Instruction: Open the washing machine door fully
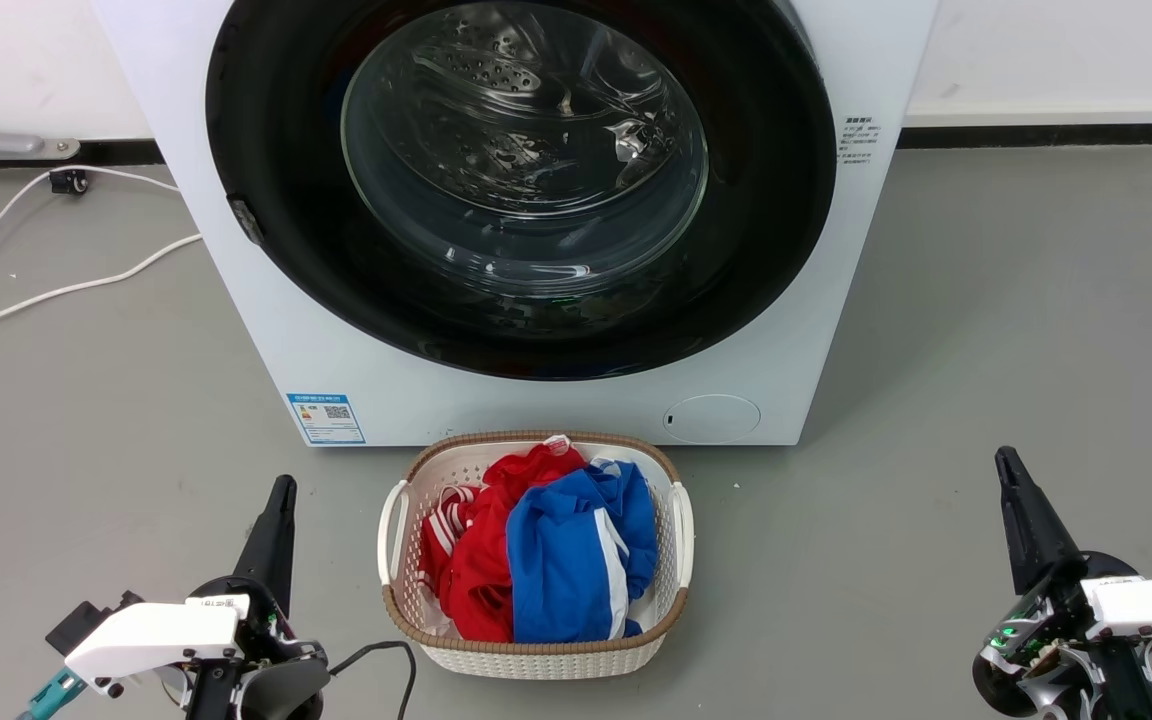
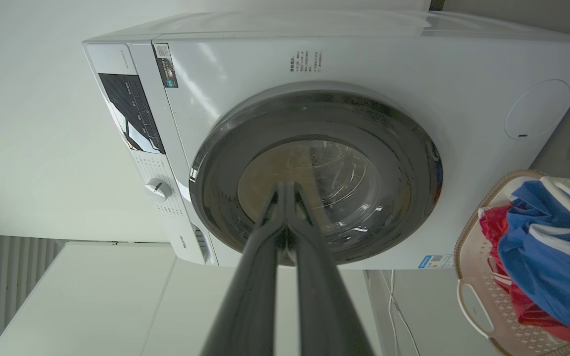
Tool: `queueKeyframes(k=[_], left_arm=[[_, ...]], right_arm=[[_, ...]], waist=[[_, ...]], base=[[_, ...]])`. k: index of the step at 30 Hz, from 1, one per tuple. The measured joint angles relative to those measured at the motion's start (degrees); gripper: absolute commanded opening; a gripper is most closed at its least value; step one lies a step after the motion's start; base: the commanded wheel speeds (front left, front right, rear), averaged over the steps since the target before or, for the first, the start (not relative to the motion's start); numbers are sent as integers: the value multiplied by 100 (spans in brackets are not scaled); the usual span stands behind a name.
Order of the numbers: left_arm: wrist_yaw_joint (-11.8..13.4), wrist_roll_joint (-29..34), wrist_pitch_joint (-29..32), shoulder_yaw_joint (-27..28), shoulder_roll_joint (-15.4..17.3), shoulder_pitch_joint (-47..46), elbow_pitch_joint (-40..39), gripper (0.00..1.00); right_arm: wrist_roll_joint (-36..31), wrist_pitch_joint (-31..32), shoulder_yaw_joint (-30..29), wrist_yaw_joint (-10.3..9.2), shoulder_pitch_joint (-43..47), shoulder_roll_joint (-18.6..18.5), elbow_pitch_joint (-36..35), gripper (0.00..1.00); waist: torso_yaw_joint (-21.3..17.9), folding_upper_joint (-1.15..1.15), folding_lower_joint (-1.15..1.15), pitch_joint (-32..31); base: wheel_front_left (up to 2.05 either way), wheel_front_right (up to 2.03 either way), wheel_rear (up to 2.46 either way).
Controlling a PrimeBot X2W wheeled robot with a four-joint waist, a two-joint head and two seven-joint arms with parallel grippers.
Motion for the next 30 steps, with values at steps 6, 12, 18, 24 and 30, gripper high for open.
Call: queueKeyframes(k=[6,12,18,24,30], left_arm=[[0,5,4,5,-5,-1,0,0],[0,8,4,10,-9,-1,0,0],[0,10,7,15,-12,-1,1,0],[3,22,-1,9,-40,82,116,100],[7,40,-132,-153,-58,181,120,100]], right_arm=[[-1,4,-7,0,-1,4,0,0],[-19,7,-14,0,-2,10,0,0],[-26,22,-22,0,-2,14,1,0],[-33,22,-20,-2,88,30,105,100],[-63,-92,13,-2,215,45,78,100]], waist=[[0,0,0,0],[0,0,0,0],[0,0,0,0],[0,0,0,0],[-2,0,0,1]], base=[[0,0,0],[0,0,0],[0,0,0],[0,0,0],[0,0,0]])
